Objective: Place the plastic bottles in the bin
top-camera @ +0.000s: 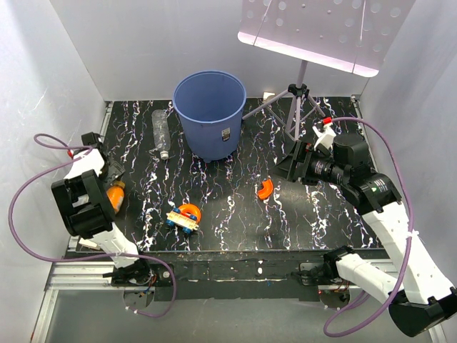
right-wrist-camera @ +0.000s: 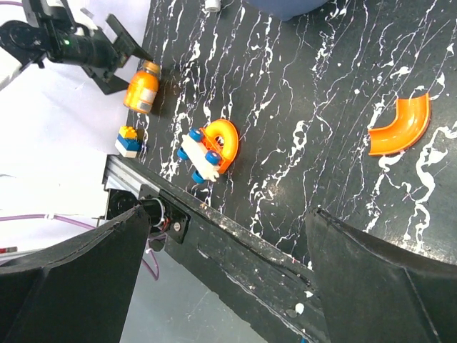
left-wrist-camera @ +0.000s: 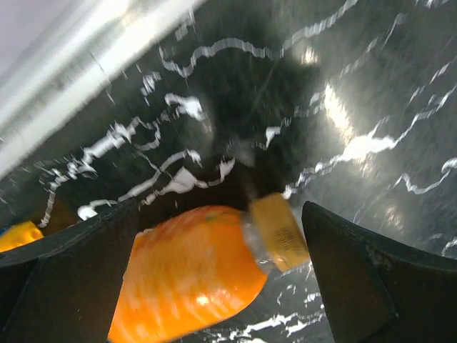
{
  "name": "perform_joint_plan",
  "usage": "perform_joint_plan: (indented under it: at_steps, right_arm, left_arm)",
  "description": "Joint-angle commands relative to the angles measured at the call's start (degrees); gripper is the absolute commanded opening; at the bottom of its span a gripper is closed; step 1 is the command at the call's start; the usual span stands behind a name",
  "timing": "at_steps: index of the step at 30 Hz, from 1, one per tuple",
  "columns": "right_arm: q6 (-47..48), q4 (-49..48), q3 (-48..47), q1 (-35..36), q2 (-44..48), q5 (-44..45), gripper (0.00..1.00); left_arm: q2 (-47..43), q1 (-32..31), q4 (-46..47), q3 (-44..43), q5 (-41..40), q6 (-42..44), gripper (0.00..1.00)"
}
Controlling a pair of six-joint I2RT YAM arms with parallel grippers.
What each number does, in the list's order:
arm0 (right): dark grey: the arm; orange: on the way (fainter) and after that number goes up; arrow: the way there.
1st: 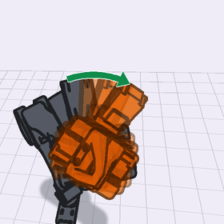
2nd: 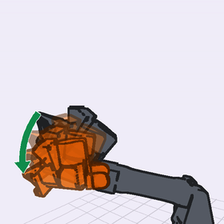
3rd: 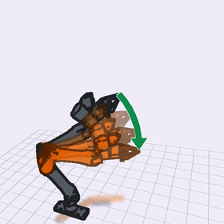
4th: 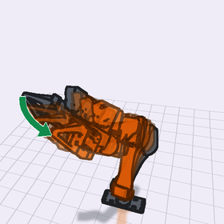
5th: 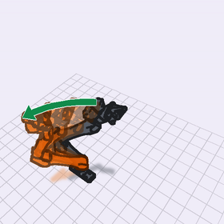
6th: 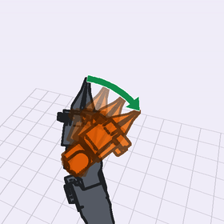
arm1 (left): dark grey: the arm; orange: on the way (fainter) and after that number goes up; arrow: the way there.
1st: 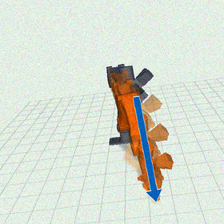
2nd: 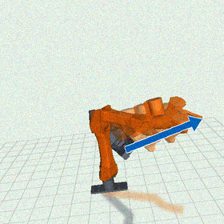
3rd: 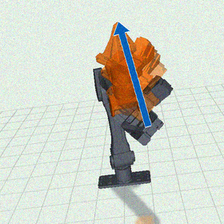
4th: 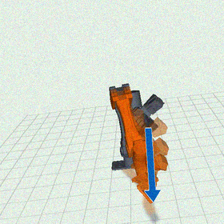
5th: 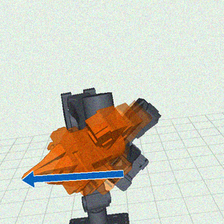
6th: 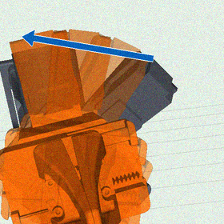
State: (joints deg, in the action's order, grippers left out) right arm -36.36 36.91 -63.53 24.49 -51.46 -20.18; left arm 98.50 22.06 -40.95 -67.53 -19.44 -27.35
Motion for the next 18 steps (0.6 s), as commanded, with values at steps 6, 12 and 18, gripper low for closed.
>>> perform_joint_plan:
  at_steps: [6, 12, 18]
  right_arm:
    - [-0.29, -2.8, 0.77, 0.03, 1.71, -0.82, 0.95]
    - [-0.82, -3.07, 1.48, 0.03, 2.16, -0.82, 0.95]
    - [-1.61, -4.56, 2.62, 0.03, 2.33, -1.17, 0.95]
  left_arm:
    - [-3.49, 0.08, -0.97, 2.22, 5.99, -1.65, 0.98]
    - [-7.43, 0.0, -1.06, 3.63, 10.82, -0.95, 0.98]
    - [-11.75, 0.0, -1.76, 4.42, 15.39, -0.33, 0.98]
